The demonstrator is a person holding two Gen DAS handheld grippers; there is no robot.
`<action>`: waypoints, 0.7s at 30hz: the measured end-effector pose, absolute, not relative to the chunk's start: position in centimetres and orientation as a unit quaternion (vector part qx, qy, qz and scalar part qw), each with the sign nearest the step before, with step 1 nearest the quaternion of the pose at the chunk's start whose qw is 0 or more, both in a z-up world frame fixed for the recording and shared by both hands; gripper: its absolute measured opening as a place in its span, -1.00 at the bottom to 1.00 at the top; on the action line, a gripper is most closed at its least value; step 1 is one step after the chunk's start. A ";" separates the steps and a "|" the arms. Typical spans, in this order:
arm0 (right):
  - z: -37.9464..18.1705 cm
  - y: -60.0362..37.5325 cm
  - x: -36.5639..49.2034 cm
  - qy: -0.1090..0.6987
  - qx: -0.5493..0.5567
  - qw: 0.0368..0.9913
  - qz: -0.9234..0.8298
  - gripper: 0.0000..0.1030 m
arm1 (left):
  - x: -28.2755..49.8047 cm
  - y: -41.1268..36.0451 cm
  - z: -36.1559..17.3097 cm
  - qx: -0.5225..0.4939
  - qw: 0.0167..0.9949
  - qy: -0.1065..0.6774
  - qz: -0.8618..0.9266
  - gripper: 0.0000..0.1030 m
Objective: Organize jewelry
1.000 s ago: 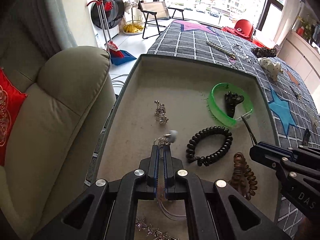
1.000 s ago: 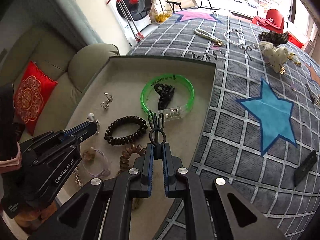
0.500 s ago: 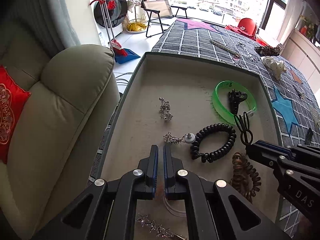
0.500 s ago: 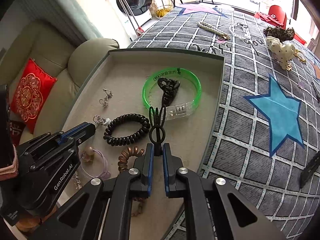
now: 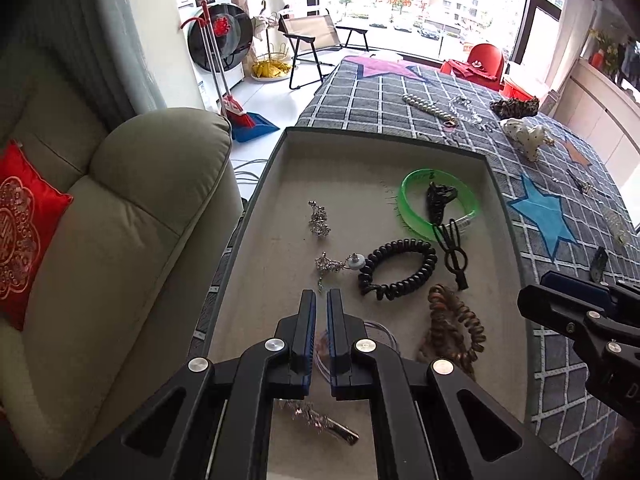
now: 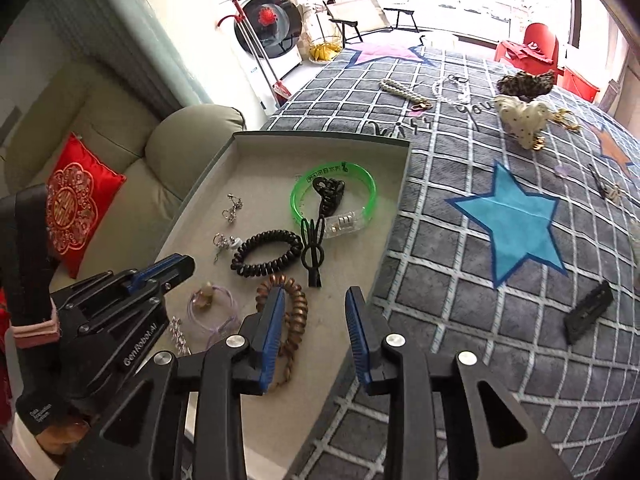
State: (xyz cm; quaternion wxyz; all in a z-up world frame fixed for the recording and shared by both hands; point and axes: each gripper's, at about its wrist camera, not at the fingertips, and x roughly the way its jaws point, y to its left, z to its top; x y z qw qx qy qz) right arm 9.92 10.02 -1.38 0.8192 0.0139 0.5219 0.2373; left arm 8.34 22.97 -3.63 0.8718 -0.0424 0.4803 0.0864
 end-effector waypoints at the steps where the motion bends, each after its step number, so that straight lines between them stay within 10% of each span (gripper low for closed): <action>1: -1.2 9.8 9.7 0.521 0.016 0.820 0.236 -0.33 | 8.0 22.9 -3.4 -0.043 0.873 0.477 0.090 -0.87; 4: -0.8 9.1 8.9 0.520 0.018 0.822 0.231 -0.31 | 6.9 22.7 -2.5 -0.048 0.877 0.468 0.097 -0.67; 5: -0.7 9.0 8.6 0.519 0.018 0.823 0.230 -0.31 | 6.5 22.6 -2.4 -0.050 0.878 0.467 0.098 -0.28; 6: -0.6 8.9 8.3 0.518 0.018 0.824 0.228 -0.31 | 6.0 22.5 -2.1 -0.051 0.879 0.462 0.106 0.77; 7: -0.5 8.7 8.0 0.518 0.018 0.824 0.228 -0.30 | 5.4 22.4 -1.8 -0.048 0.883 0.452 0.114 1.00; 21: 0.6 8.8 4.2 0.508 -0.003 0.831 0.228 -0.11 | 0.3 20.9 -0.1 -0.042 0.890 0.437 0.124 1.00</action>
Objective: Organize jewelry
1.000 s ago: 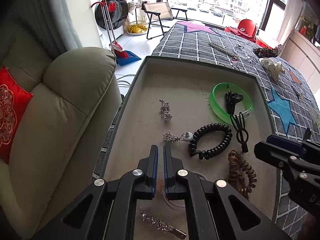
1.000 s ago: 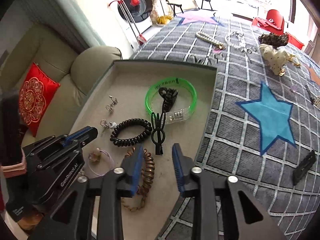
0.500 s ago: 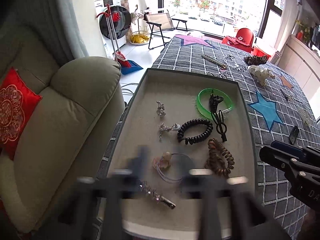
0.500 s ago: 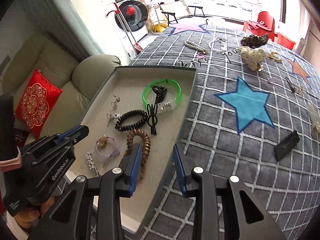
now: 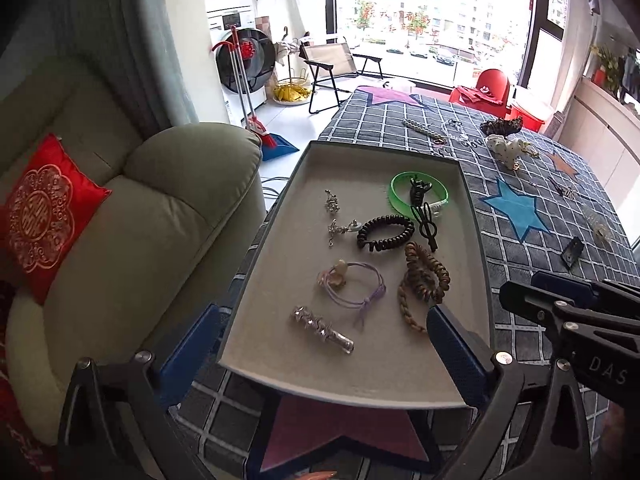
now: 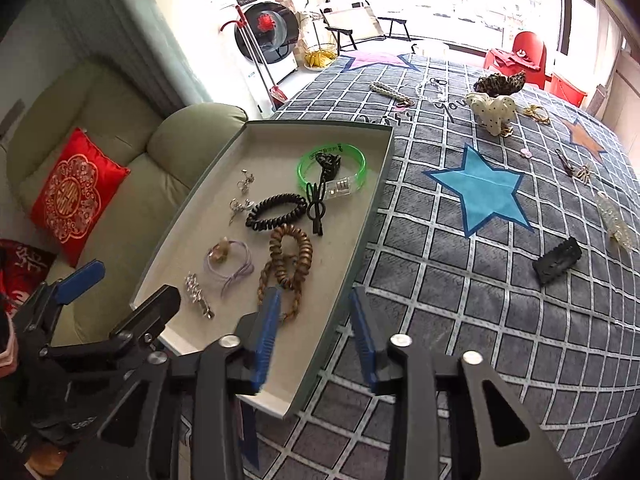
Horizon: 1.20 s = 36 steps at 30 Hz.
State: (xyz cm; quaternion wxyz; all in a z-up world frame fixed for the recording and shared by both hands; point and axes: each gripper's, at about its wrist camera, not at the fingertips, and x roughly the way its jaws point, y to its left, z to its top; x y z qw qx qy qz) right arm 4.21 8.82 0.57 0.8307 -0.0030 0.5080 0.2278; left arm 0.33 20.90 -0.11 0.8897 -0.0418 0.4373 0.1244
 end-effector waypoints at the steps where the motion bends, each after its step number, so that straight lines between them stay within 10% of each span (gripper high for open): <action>1: 0.7 8.9 4.0 0.506 -0.005 0.832 0.228 -0.05 | 0.0 20.9 0.1 -0.043 0.890 0.436 0.126 1.00; 14: 3.3 8.9 1.8 0.472 -0.024 0.855 0.216 0.47 | -3.1 21.6 1.3 -0.055 0.891 0.426 0.151 1.00; 36: 4.0 8.4 1.7 0.464 -0.027 0.862 0.204 0.59 | -4.0 21.6 1.7 -0.053 0.891 0.422 0.159 1.00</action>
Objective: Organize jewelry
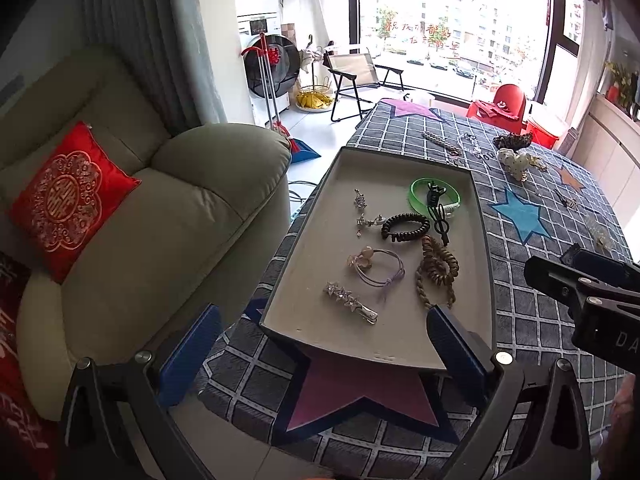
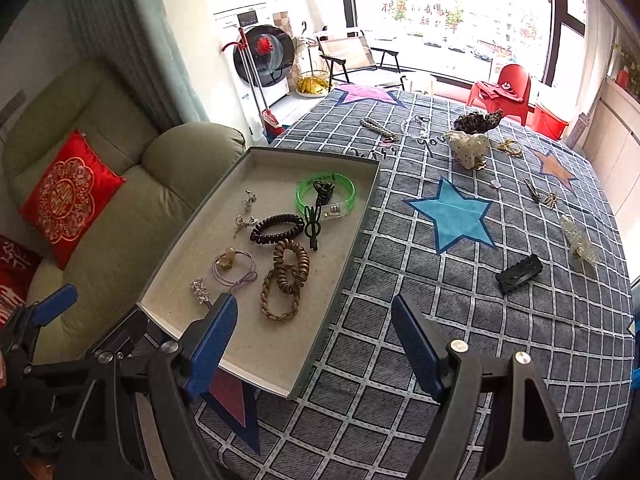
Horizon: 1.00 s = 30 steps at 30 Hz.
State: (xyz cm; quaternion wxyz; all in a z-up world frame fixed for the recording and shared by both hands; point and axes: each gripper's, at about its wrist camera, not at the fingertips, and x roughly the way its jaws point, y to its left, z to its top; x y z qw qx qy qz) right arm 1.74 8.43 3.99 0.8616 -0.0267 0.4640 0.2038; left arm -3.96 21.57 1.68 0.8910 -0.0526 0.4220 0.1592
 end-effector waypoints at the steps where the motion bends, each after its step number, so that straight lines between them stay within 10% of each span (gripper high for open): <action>1: 4.0 8.4 1.7 0.464 -0.027 0.861 0.204 0.59 | -3.9 21.6 1.7 -0.053 0.891 0.422 0.159 1.00; 30: 4.4 9.4 1.5 0.457 -0.053 0.864 0.205 0.63 | -4.0 21.6 1.8 -0.048 0.891 0.423 0.160 1.00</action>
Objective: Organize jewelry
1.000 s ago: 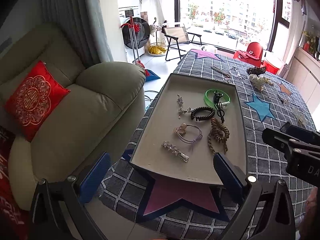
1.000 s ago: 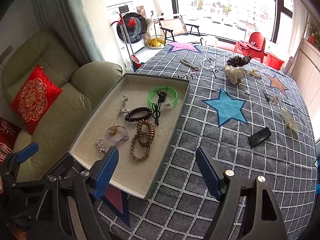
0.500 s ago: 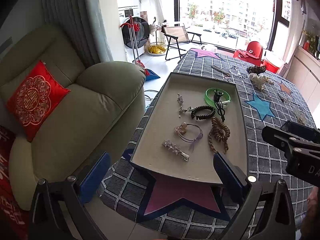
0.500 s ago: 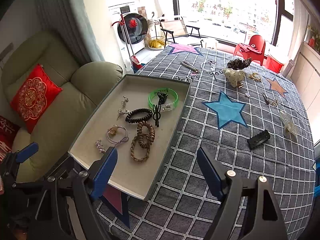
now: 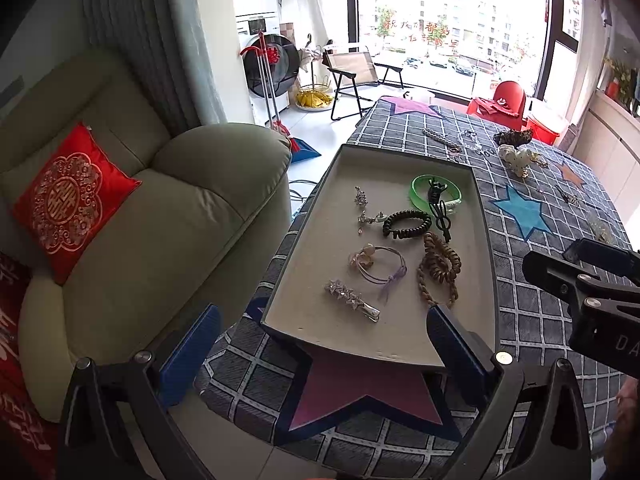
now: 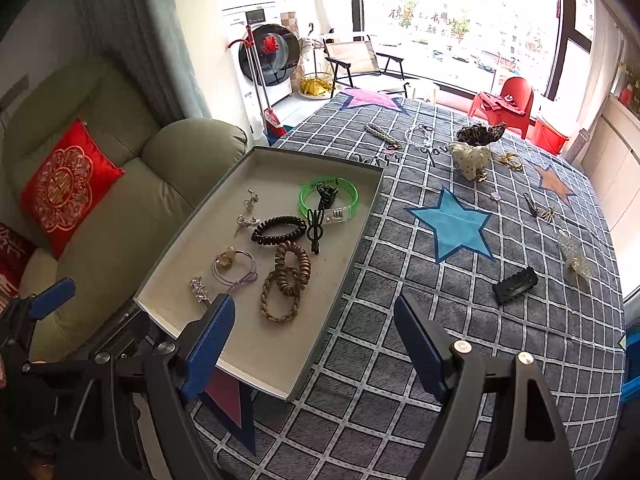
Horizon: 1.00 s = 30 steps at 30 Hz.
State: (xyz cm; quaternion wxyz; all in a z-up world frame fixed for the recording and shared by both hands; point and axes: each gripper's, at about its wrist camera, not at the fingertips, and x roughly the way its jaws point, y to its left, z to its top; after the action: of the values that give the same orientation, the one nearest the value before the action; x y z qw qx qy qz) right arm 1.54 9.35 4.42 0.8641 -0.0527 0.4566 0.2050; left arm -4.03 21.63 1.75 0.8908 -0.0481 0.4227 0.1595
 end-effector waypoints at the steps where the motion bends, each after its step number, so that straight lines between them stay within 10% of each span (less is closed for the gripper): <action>1: 4.4 9.3 1.6 0.457 -0.053 0.864 0.205 0.63 | -4.0 21.6 1.7 -0.048 0.891 0.423 0.159 1.00; 30: 4.4 9.5 1.5 0.457 -0.054 0.863 0.209 0.63 | -4.0 21.6 1.5 -0.047 0.890 0.424 0.162 1.00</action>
State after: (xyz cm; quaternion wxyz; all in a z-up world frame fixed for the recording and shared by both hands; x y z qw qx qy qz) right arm 1.49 9.51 4.44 0.8628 -0.0544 0.4572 0.2089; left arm -4.04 21.59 1.52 0.8899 -0.0470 0.4240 0.1615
